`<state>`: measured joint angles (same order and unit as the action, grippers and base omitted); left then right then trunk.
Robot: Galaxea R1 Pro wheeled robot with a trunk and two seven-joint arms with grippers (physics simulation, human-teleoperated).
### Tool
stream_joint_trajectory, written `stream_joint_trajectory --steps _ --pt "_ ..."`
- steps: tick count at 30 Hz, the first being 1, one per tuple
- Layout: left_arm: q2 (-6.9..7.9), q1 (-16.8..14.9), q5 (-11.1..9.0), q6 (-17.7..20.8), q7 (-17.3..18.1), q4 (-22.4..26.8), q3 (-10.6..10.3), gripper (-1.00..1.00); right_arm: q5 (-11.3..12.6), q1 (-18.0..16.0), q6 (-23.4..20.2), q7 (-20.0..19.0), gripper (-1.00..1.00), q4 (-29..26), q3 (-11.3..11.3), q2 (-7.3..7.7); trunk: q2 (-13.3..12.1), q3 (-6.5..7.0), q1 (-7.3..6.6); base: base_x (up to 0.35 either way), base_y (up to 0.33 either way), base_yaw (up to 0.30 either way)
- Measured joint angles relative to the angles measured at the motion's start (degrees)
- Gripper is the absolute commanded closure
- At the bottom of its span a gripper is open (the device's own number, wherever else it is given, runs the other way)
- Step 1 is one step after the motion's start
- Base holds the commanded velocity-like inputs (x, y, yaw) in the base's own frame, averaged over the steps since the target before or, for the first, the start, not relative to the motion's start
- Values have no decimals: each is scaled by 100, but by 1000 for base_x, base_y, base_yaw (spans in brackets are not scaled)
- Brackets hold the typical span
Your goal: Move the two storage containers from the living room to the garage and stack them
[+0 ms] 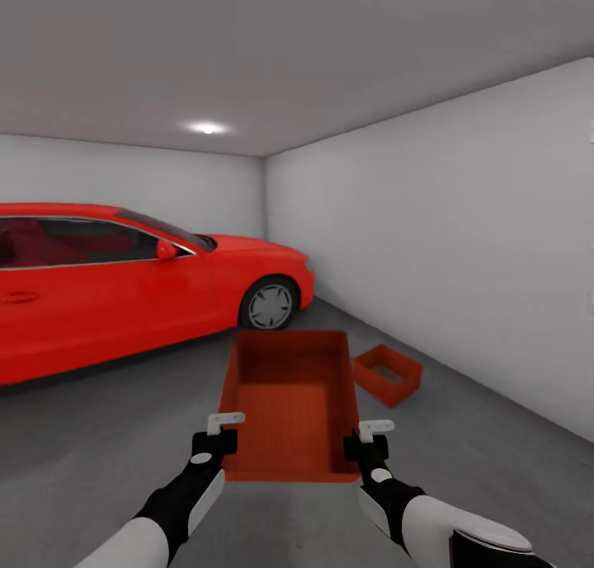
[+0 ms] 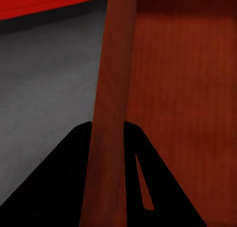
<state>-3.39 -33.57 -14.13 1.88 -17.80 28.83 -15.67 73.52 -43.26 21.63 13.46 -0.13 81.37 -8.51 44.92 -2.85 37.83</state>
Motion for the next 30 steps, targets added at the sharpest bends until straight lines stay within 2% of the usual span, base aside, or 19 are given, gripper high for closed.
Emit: stream_joint_trajectory --steps 30 --pt "0 -1 9 6 6 0 9 100 -3 0 -4 -1 100 2 -5 -1 0 0 0 302 219 -283"
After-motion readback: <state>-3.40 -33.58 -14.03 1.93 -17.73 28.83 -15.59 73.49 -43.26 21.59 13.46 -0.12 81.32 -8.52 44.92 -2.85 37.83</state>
